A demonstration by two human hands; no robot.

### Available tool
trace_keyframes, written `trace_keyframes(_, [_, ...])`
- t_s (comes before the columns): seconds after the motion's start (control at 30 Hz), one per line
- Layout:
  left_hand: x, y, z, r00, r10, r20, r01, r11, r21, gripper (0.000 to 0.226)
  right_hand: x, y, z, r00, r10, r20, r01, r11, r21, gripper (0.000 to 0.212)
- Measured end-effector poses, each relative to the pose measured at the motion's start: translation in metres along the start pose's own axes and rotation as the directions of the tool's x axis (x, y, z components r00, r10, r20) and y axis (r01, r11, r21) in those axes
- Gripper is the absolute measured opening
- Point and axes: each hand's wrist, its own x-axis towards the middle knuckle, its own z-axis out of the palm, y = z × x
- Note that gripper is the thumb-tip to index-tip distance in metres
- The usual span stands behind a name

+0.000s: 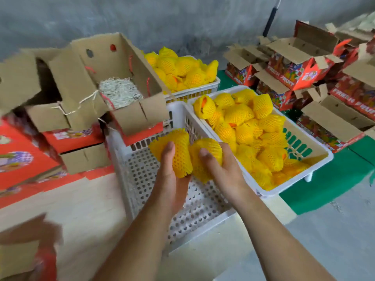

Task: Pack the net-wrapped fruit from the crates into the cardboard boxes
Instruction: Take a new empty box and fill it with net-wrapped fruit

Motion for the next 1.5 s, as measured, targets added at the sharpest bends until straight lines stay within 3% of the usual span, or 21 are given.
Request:
trace_keyframes(0.1, [-0.048,0.042,-0.076,0.993,0.044,-0.112,-0.053,0.996,-0.072,0.059,-0.041,-0.016,0.080,0.965,-0.041,0.257,0.017,0.995,0.096,0.073])
trace_keyframes(0.2, [-0.102,0.087,-0.156,0.971,0.055,-0.233,-0.083,0.990,-0.113,0.048,-0.084,-0.030,0.171,0.889,-0.078,0.450,-0.012,0.981,0.192,0.052])
trace_keyframes(0.27, [-0.136,0.117,-0.204,0.931,0.090,-0.353,-0.132,0.986,-0.097,0.047,-0.110,-0.038,0.229,0.873,-0.087,0.481,-0.018,0.978,0.210,0.041])
trace_keyframes(0.37, [-0.182,0.149,-0.266,0.862,0.104,-0.497,-0.146,0.988,-0.046,0.066,-0.148,-0.051,0.304,0.885,-0.075,0.459,-0.042,0.970,0.240,0.027])
trace_keyframes(0.53, [-0.250,0.178,-0.353,0.792,0.084,-0.605,-0.142,0.989,-0.048,0.063,-0.197,-0.061,0.400,0.857,0.108,0.505,-0.239,0.950,0.203,0.039])
trace_keyframes(0.63, [-0.290,0.195,-0.413,0.646,0.141,-0.750,-0.158,0.986,0.050,0.055,-0.212,-0.060,0.436,0.821,0.247,0.514,-0.431,0.859,0.276,0.041])
trace_keyframes(0.67, [-0.303,0.200,-0.433,0.626,0.120,-0.770,-0.178,0.984,0.009,0.051,-0.215,-0.060,0.444,0.809,0.278,0.518,-0.480,0.822,0.308,0.039])
trace_keyframes(0.77, [-0.329,0.210,-0.470,0.687,-0.019,-0.726,-0.286,0.912,-0.294,0.039,-0.219,-0.057,0.461,0.782,0.361,0.507,-0.552,0.780,0.295,0.031])
trace_keyframes(0.8, [-0.332,0.210,-0.476,0.684,-0.037,-0.729,-0.236,0.934,-0.269,0.038,-0.221,-0.057,0.465,0.788,0.362,0.498,-0.538,0.798,0.272,0.031])
trace_keyframes(0.87, [-0.334,0.208,-0.480,0.666,0.022,-0.745,0.057,0.995,0.081,0.045,-0.224,-0.053,0.472,0.823,0.300,0.483,-0.422,0.892,0.165,0.028])
trace_keyframes(0.93, [-0.333,0.202,-0.480,0.706,0.086,-0.703,0.326,0.842,0.430,0.048,-0.228,-0.050,0.475,0.844,0.225,0.487,-0.282,0.958,0.046,0.032])
trace_keyframes(1.0, [-0.330,0.198,-0.477,0.741,0.047,-0.670,0.435,0.726,0.532,0.048,-0.233,-0.047,0.479,0.854,0.175,0.491,-0.209,0.978,0.014,0.038])
trace_keyframes(1.07, [-0.325,0.191,-0.478,0.767,0.051,-0.639,0.520,0.535,0.667,0.058,-0.235,-0.045,0.481,0.868,0.151,0.473,-0.170,0.986,-0.005,0.042])
trace_keyframes(1.13, [-0.320,0.184,-0.481,0.757,0.074,-0.649,0.575,0.398,0.715,0.068,-0.235,-0.042,0.482,0.884,0.139,0.446,-0.141,0.990,-0.030,0.043])
trace_keyframes(1.3, [-0.309,0.179,-0.481,0.758,0.119,-0.641,0.604,0.242,0.759,0.075,-0.232,-0.034,0.480,0.886,0.049,0.462,-0.009,0.996,-0.089,0.048])
trace_keyframes(1.4, [-0.310,0.184,-0.477,0.749,0.241,-0.617,0.567,0.249,0.785,0.071,-0.235,-0.030,0.480,0.878,-0.056,0.475,0.152,0.974,-0.166,0.043])
trace_keyframes(1.5, [-0.323,0.185,-0.478,0.675,0.429,-0.600,0.524,0.294,0.799,0.071,-0.241,-0.032,0.483,0.870,-0.131,0.476,0.242,0.954,-0.179,0.052])
